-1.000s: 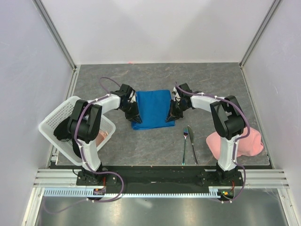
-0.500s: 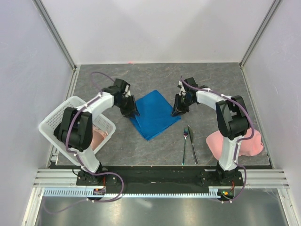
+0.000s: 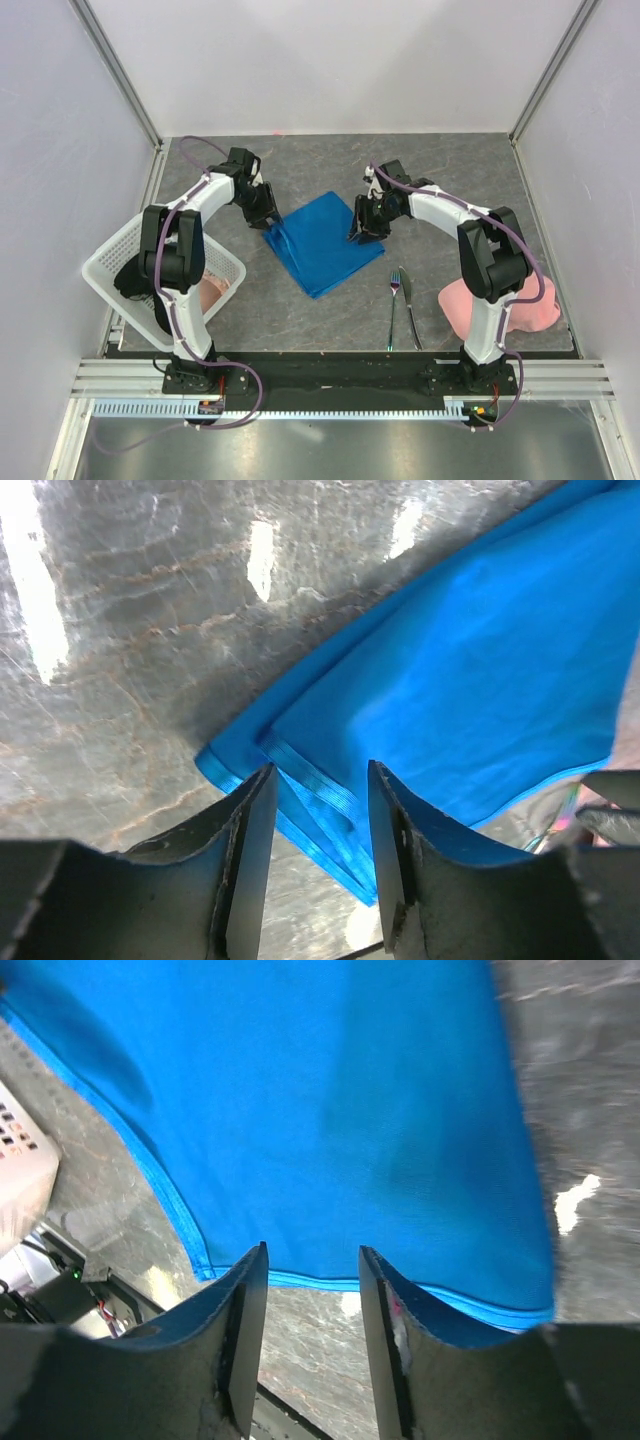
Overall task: Fold the napkin into a case and place the utensils inside
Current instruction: Rotate the square-folded napkin at the center of the board.
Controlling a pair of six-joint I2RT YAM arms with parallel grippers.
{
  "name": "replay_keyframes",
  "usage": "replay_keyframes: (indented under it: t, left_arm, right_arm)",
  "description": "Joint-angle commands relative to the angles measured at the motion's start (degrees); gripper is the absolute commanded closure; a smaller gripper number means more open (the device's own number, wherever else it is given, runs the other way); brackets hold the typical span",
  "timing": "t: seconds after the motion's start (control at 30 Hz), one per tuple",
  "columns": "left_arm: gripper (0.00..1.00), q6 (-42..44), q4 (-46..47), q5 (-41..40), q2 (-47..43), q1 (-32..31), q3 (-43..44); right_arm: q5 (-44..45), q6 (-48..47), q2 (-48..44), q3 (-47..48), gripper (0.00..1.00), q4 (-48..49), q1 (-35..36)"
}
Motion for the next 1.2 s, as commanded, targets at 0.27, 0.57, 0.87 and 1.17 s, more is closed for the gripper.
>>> replay_keyframes:
  t: [0.27,0.57,0.87,1.17]
  left_arm:
    - [0.54,14.38,-2.74,-2.93,2.06,0.44,5.66]
    - [0.69,17.81,-4.42,-5.82,5.49,0.35,4.52]
    - [0.74,15.02,-4.07,-1.71,1.63,0.27,2.25]
    - [0.7,10.27,-3.36,4.36,-3.99,-1.23,-5.84]
  right_arm:
    - [-2.37,-0.36,1.96,2.91,0.5,0.44,3.32]
    - [-1.76,1.32,4.51,3.62,0.5,1.93,3.67]
    - [7.38,-2.11,5.91,-0.96,0.66,0.7,0.51]
    - [13.72,-7.03,14.52,13.09,0.71,-3.5,-4.94]
